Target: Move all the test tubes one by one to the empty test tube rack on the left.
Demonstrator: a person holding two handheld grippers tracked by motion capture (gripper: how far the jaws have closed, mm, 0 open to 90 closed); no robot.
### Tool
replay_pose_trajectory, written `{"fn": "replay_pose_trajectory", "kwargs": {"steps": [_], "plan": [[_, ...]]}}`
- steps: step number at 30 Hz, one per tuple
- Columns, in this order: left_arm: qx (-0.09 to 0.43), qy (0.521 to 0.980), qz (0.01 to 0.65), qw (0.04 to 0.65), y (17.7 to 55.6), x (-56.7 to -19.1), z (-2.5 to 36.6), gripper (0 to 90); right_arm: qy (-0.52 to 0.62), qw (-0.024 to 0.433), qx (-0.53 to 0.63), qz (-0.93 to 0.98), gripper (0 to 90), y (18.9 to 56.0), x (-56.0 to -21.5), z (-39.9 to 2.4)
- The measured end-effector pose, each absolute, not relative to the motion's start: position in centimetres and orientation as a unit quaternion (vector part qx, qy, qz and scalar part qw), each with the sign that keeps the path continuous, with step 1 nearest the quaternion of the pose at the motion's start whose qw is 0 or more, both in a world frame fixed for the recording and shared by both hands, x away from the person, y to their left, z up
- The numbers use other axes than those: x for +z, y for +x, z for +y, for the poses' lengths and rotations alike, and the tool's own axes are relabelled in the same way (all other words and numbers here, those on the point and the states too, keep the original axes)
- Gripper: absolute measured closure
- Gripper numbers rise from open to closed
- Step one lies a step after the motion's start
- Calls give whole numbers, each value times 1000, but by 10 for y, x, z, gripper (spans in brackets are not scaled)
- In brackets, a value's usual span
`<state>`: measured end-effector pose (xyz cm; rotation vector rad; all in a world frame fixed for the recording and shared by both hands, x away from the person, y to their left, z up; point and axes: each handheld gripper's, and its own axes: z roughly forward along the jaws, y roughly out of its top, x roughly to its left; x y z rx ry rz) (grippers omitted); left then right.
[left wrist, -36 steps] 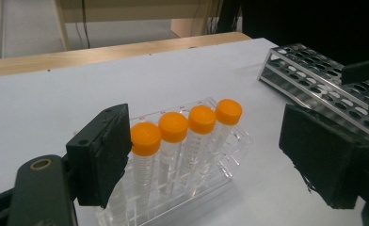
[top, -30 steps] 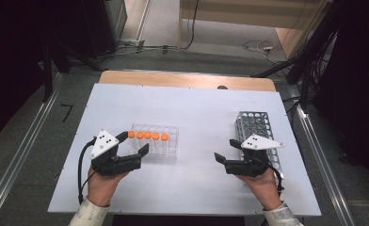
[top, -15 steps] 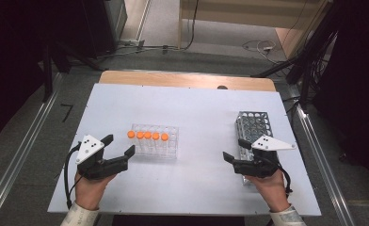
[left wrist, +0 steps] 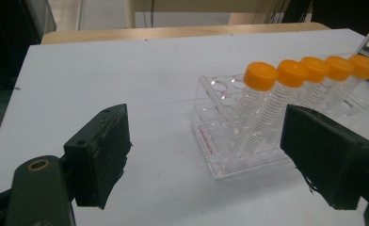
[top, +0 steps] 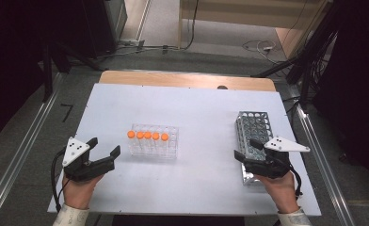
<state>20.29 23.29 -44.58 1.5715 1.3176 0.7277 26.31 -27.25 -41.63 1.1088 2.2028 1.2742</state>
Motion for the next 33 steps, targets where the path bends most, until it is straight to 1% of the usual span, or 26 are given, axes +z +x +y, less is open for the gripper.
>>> {"fn": "replay_pose_trajectory", "kwargs": {"steps": [6,10,33], "plan": [[303,634,548,452,205,-450,240,161,407,192,451,771,224,262,-416,-287],[319,639,551,431,205,-455,243,151,416,197,450,765,224,262,-416,-296],[318,625,566,433,194,-459,257,145,452,217,443,743,224,254,-418,-331]]}}
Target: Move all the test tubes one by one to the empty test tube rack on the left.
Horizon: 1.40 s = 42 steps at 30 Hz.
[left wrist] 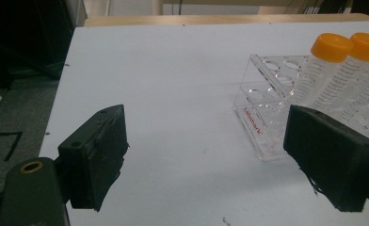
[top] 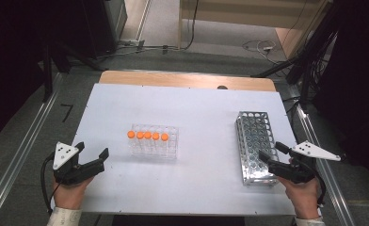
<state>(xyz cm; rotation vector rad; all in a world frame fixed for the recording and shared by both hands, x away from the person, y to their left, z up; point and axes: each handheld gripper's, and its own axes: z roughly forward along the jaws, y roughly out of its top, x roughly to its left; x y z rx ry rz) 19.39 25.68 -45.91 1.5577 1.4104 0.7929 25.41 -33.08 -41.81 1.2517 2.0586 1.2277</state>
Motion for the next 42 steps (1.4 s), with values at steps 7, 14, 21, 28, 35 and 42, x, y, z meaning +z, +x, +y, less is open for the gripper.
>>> {"fn": "replay_pose_trajectory", "kwargs": {"steps": [7,14,21,28,35,42], "plan": [[317,618,575,432,191,-461,263,145,463,224,441,736,224,251,-419,-342],[317,615,579,430,190,-464,267,145,475,227,438,729,224,248,-422,-352],[318,614,582,429,187,-464,269,145,481,229,434,727,224,246,-424,-356],[318,613,584,427,187,-466,271,145,492,232,434,718,224,244,-425,-364],[305,603,598,430,189,-470,276,146,508,235,430,708,225,243,-429,-374],[296,602,606,428,192,-474,280,145,535,241,421,692,226,243,-437,-389]]}}
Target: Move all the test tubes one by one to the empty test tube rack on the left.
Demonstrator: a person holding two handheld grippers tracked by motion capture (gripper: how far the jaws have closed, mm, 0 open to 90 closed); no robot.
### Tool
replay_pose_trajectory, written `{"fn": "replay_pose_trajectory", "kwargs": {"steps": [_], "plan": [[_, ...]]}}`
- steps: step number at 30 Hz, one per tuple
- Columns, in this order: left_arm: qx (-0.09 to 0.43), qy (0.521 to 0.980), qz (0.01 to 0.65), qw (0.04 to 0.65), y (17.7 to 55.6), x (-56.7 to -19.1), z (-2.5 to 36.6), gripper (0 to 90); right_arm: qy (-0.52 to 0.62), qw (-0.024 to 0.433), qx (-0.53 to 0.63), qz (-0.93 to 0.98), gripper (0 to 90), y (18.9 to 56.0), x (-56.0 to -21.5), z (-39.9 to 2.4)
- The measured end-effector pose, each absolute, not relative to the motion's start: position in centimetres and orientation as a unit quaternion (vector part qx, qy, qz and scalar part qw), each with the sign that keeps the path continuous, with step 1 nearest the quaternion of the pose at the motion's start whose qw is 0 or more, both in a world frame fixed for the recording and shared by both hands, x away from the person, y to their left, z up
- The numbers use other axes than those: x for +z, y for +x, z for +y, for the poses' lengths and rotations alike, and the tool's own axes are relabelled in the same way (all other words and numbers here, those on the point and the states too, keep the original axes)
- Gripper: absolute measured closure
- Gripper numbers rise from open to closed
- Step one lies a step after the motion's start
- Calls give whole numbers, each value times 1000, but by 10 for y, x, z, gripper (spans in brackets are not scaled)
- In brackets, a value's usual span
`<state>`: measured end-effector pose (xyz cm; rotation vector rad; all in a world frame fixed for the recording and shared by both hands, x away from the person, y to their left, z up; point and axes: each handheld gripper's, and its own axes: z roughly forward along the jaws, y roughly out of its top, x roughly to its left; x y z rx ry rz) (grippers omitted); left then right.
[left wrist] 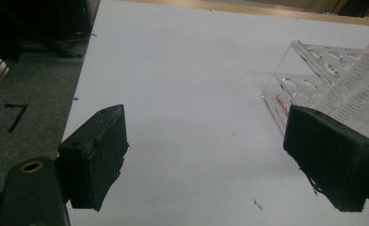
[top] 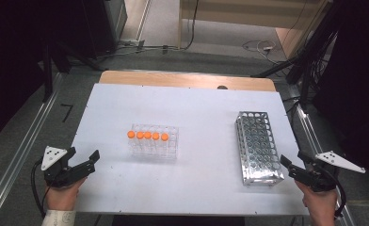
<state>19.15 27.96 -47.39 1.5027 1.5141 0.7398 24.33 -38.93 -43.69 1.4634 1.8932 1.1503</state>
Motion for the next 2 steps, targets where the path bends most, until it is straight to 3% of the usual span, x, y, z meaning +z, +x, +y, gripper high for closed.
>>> {"fn": "replay_pose_trajectory", "kwargs": {"steps": [2], "plan": [[296,607,604,422,193,-475,277,135,547,251,415,682,223,243,-439,-393]]}}
